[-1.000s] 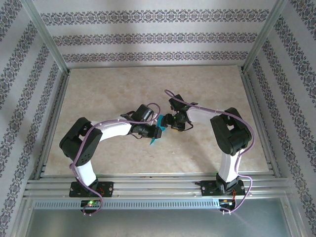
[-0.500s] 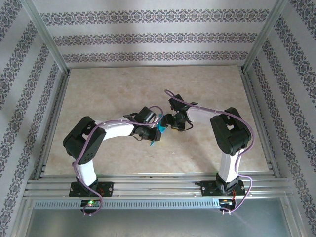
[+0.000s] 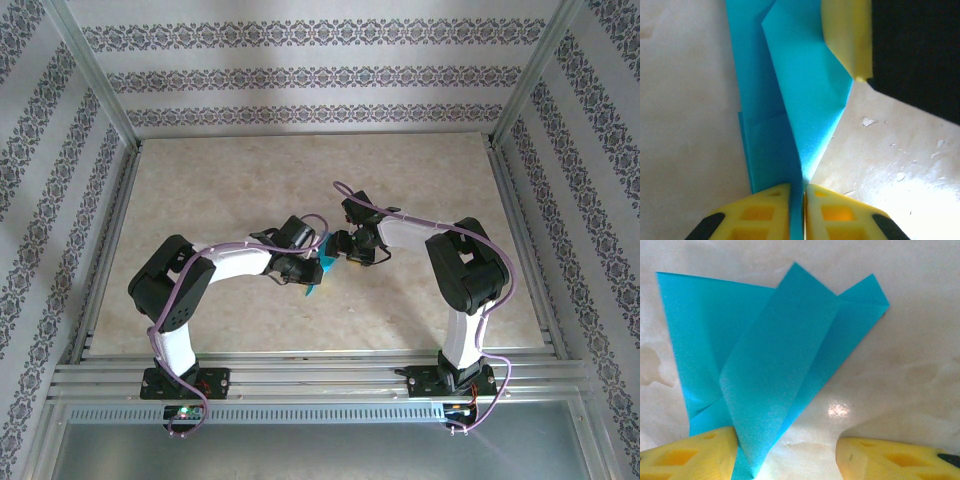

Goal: Fold a paper plane with a square sheet of paper (pick it up from the middle)

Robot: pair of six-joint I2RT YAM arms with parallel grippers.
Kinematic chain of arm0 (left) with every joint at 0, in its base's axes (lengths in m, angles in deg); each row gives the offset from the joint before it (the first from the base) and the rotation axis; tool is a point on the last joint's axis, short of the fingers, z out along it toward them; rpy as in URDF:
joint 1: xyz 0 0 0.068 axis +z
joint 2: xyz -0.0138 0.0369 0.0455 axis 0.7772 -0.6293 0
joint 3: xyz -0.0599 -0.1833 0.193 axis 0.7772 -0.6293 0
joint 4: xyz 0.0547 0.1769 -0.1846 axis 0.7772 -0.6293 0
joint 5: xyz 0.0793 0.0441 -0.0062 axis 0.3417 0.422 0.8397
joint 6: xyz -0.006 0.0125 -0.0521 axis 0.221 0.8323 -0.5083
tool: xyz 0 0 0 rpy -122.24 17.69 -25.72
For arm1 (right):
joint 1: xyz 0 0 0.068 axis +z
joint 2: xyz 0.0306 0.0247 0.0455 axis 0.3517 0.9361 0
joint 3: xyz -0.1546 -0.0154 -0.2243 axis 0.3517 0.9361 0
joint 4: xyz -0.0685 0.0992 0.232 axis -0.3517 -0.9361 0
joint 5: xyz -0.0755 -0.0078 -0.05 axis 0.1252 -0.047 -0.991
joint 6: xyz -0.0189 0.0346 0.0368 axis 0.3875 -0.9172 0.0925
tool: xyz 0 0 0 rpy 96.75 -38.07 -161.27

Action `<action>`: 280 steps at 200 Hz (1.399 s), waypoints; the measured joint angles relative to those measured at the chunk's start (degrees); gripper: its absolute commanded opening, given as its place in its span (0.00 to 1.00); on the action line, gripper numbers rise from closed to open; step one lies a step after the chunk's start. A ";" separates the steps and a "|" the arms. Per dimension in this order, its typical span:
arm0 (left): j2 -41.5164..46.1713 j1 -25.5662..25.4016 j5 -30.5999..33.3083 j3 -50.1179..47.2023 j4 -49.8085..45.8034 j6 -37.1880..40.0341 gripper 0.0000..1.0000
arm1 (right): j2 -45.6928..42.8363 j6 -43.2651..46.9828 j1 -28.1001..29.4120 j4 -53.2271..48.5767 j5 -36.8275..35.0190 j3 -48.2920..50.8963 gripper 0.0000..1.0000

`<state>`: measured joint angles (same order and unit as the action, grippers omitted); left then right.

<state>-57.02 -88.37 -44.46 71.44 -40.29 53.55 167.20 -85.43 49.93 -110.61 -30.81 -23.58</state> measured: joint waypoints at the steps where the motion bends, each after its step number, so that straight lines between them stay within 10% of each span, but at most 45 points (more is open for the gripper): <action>1: 0.00 0.00 -0.07 0.00 0.00 -0.11 0.13 | 0.00 0.00 0.00 0.00 0.00 0.00 0.69; 126: -1.20 4.94 -10.27 -2.64 4.66 -8.33 0.07 | -2.10 7.15 -5.20 6.21 14.16 4.57 0.71; 280: -1.51 5.25 -12.17 -2.34 4.72 -9.33 0.21 | 3.67 3.58 -1.01 -6.34 2.29 -5.11 0.72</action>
<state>-58.53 -83.12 -56.64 69.10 -35.57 44.21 170.87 -81.85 48.93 -116.95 -28.51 -28.69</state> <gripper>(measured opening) 0.193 0.721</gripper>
